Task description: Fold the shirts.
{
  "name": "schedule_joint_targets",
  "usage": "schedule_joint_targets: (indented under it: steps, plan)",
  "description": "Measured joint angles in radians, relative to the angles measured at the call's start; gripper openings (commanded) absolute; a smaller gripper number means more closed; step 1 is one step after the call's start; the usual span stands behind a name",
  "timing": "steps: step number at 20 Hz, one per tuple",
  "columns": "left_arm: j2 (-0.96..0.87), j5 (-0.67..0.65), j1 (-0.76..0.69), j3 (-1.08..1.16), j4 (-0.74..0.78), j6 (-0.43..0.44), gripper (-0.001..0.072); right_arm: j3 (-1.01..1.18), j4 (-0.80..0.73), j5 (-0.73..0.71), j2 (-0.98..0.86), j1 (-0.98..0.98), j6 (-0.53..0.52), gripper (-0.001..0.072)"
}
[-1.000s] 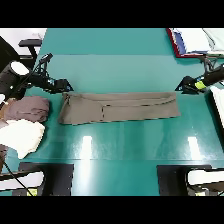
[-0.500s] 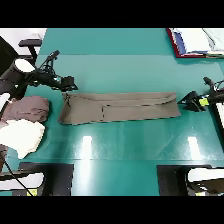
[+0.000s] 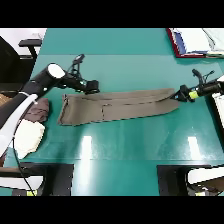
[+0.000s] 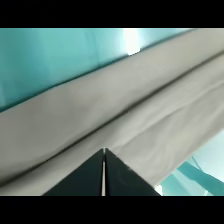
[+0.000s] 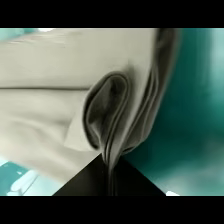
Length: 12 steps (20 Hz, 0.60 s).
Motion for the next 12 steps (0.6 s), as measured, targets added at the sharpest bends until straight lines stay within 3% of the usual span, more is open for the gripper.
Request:
schedule_joint_targets:
  steps: [12]
  plan:
    - [-0.29,0.003,-0.199,0.25,-0.026,-0.033,0.0029,0.332,0.159,0.024,0.223,0.27,0.082,0.0013]
